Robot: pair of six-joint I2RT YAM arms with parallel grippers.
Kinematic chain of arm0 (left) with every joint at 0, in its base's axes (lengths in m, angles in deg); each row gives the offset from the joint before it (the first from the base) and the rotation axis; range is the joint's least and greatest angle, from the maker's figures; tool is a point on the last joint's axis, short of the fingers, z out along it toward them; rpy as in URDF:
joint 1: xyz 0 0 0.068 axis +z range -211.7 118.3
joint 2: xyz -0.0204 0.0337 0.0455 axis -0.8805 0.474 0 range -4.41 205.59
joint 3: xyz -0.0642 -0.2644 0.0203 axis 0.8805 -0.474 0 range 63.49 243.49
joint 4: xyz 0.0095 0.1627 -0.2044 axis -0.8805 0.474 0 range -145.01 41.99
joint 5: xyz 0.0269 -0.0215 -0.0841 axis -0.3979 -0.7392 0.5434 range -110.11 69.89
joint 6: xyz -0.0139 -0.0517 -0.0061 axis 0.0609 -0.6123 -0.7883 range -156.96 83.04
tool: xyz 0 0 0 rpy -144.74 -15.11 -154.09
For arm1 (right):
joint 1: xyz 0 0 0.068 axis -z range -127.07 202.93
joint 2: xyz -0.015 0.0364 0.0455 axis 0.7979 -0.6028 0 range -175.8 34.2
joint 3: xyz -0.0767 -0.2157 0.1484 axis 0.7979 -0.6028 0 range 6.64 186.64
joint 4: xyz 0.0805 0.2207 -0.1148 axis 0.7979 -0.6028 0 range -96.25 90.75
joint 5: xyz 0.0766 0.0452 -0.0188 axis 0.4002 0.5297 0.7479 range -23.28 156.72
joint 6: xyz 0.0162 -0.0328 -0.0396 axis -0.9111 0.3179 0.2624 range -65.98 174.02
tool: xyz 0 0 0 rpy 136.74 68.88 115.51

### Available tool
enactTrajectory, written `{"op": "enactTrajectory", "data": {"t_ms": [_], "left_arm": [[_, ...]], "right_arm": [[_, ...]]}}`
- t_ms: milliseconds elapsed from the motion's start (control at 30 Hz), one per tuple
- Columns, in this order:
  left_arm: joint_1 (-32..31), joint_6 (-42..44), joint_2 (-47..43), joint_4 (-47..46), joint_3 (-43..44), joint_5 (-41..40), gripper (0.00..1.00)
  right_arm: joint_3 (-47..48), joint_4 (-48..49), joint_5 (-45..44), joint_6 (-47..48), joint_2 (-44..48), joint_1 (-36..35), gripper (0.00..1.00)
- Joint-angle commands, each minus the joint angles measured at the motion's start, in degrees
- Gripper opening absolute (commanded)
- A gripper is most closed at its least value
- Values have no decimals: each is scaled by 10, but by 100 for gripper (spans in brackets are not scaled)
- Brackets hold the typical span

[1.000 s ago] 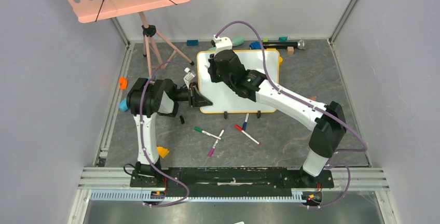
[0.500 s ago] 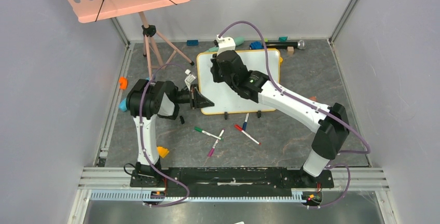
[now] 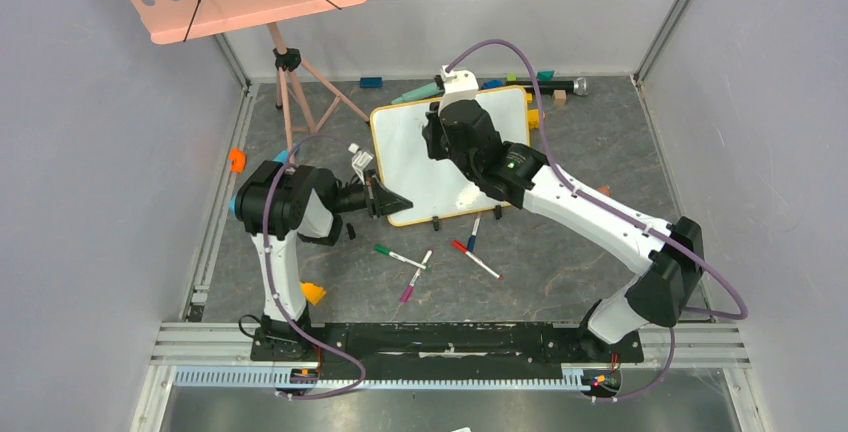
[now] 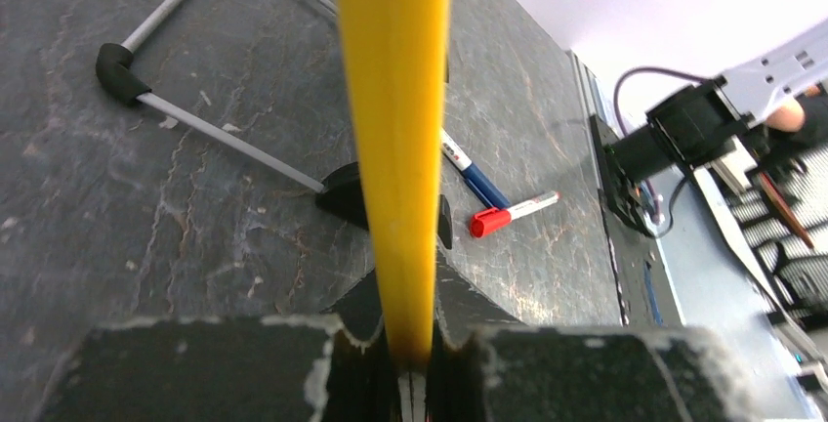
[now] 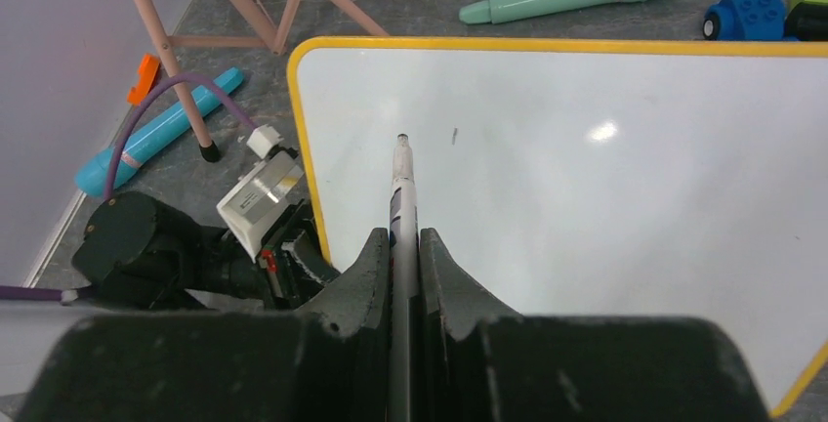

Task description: Write a sentence on the whiteboard

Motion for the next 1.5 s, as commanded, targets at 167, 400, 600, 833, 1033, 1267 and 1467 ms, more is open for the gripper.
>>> {"op": "enactTrajectory", "data": {"t_ms": [167, 400, 600, 833, 1033, 1267, 1467], "left_arm": [[41, 57, -48, -42, -49, -127, 2], [36, -11, 8, -42, 46, 6, 2], [36, -10, 9, -42, 47, 28, 19], [36, -11, 19, -42, 52, 44, 48], [37, -13, 30, -42, 67, 72, 52], [50, -8, 51, -42, 84, 86, 27], [54, -5, 69, -42, 104, 89, 2]], "right_arm": [[-14, 6, -18, -9, 30, 1, 0], [-13, 6, -19, -6, 29, 3, 0], [-14, 7, -17, -8, 30, 3, 0], [-15, 11, -16, -9, 29, 5, 0], [-15, 12, -15, -10, 28, 5, 0], [-19, 13, -12, -7, 32, 4, 0], [-23, 12, -9, -2, 37, 6, 0]]}}
